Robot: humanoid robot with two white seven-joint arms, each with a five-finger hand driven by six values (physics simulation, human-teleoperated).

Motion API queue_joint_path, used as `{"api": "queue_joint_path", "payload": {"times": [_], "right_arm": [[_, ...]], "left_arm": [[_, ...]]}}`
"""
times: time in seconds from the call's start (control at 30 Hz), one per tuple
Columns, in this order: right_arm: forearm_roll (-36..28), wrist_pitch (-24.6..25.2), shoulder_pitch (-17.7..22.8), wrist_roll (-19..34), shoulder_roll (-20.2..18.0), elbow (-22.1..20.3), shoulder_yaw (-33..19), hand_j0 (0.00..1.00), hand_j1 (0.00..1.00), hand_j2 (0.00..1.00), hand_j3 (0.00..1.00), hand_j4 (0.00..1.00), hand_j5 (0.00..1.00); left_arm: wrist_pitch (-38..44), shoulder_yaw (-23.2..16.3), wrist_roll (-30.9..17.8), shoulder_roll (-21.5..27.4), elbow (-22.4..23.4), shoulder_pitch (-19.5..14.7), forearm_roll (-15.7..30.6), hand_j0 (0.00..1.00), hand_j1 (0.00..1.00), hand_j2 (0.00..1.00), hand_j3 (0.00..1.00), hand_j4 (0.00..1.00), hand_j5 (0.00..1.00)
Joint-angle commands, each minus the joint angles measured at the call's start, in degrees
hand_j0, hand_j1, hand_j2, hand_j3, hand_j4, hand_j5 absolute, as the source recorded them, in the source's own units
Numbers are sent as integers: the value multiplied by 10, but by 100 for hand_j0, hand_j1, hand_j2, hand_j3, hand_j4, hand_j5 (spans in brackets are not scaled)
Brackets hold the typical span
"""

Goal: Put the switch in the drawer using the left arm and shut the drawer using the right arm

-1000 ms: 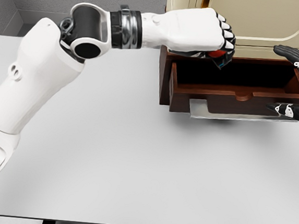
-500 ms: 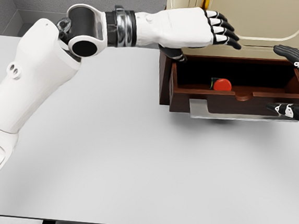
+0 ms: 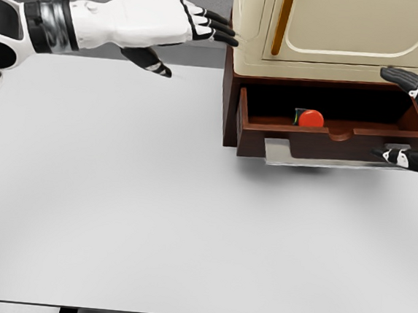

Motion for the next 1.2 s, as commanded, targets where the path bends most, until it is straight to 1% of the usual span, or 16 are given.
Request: {"api": "queue_joint_path", "payload": {"times": [0.0,0.07,0.17,0.33,0.37,0.4,0.43,0.47,0.5,0.57,0.63,0.77,0.83,1.0,1.13,1.17], "right_arm": [[-3,0,0,-1,0,-1,0,100,100,100,100,100,100],[-3,0,0,-1,0,-1,0,100,100,100,100,100,100],[-3,0,1,-1,-2,-1,0,100,100,100,100,100,100],[-3,0,5,-1,7,-1,-3,100,100,100,100,100,100],[-2,0,4,2,19,-1,-11,100,100,100,100,100,100],[-1,0,5,4,38,-1,-56,100,100,100,100,100,100],[-1,0,5,5,40,-1,-78,100,100,100,100,100,100],[-1,0,6,7,42,-1,-77,100,100,100,100,100,100],[-1,0,8,7,43,-1,-77,100,100,100,100,100,100],[4,0,13,12,43,-1,-77,100,100,100,100,100,100],[4,0,21,50,44,-1,-82,100,100,100,100,100,100],[3,0,18,54,33,-1,-69,100,100,100,100,100,100],[3,0,16,56,18,-2,-68,100,100,100,100,100,100],[5,0,14,61,12,-1,-68,100,100,100,100,100,100],[5,0,5,61,27,-1,-68,100,100,100,100,100,100],[5,0,5,62,27,-1,-68,93,93,93,93,93,93]], "left_arm": [[4,2,-1,36,-6,2,32,100,100,100,100,100,100],[4,1,-1,57,-7,10,33,100,100,100,100,100,100],[4,2,-1,99,-31,44,40,100,100,100,100,100,100],[4,3,-1,134,-53,61,41,100,100,100,100,100,100],[4,3,-1,138,-52,62,41,100,100,100,100,100,100],[4,3,-1,146,-52,71,41,100,100,100,100,100,100],[4,3,-1,153,-53,77,41,100,100,100,100,100,100],[4,3,-1,158,-53,80,41,100,100,100,100,100,100],[4,4,-1,168,-53,95,41,100,100,100,100,100,100],[4,5,-1,190,-51,109,41,100,100,100,100,100,100],[4,22,-1,204,-49,124,42,100,100,100,100,100,100],[4,34,-1,225,-45,131,46,100,100,100,100,100,100],[4,36,-1,226,-44,133,46,100,100,100,100,100,100],[4,36,-1,226,-43,133,46,100,100,100,100,100,100],[4,36,-1,226,-43,133,47,100,100,100,100,100,100],[4,37,-1,226,-43,133,47,100,100,100,100,100,100]]}}
